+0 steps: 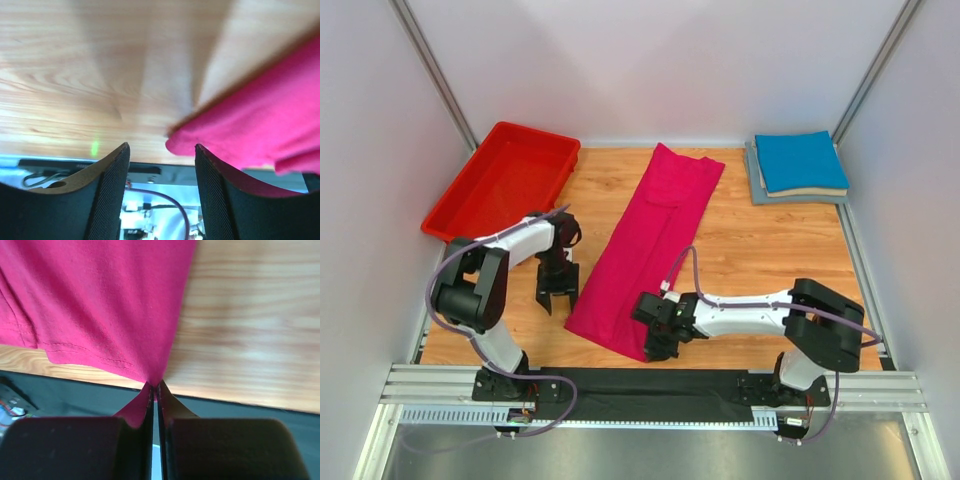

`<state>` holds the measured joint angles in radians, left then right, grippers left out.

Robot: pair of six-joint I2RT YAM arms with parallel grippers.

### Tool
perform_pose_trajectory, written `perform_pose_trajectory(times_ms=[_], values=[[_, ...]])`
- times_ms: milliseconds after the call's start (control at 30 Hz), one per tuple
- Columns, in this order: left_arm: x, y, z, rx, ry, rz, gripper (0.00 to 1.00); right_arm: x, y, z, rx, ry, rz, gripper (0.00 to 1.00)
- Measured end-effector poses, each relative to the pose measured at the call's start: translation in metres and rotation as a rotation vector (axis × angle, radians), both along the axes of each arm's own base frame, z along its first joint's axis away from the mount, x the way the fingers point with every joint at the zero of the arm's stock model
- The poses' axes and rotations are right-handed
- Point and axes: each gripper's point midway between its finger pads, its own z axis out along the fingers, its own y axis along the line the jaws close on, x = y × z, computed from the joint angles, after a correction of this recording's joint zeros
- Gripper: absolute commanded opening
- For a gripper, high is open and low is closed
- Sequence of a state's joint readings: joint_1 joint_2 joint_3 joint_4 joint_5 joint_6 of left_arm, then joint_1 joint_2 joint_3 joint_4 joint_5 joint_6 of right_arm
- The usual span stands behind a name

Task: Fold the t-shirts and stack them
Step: Fold the tshirt

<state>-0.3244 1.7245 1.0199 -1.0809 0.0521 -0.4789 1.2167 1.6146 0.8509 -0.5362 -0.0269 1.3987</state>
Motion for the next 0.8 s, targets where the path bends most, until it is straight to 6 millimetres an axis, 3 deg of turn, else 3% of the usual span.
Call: perform_pose_trajectory(times_ms=[133,300,533,800], values=[[-0.004,-0.019,0.013,-0.131,-0.041,0.007,0.62,-0.003,-0.026,0.01,-0.039,-0.024,-0.01,0.0],[-0.04,-0.042,0.016,-0.267,0.021,-0.015,0.63,-0.01,-0.055,0.024,-0.052,-0.035,-0.013,0.0],[-0.076,-0.079,0.019,-0.399,0.09,-0.07,0.64,-0.026,-0.098,0.018,-0.111,-0.013,-0.013,0.0],[-0.091,-0.104,0.018,-0.463,0.102,-0.112,0.64,-0.031,-0.11,0.023,-0.125,-0.009,-0.013,0.0]])
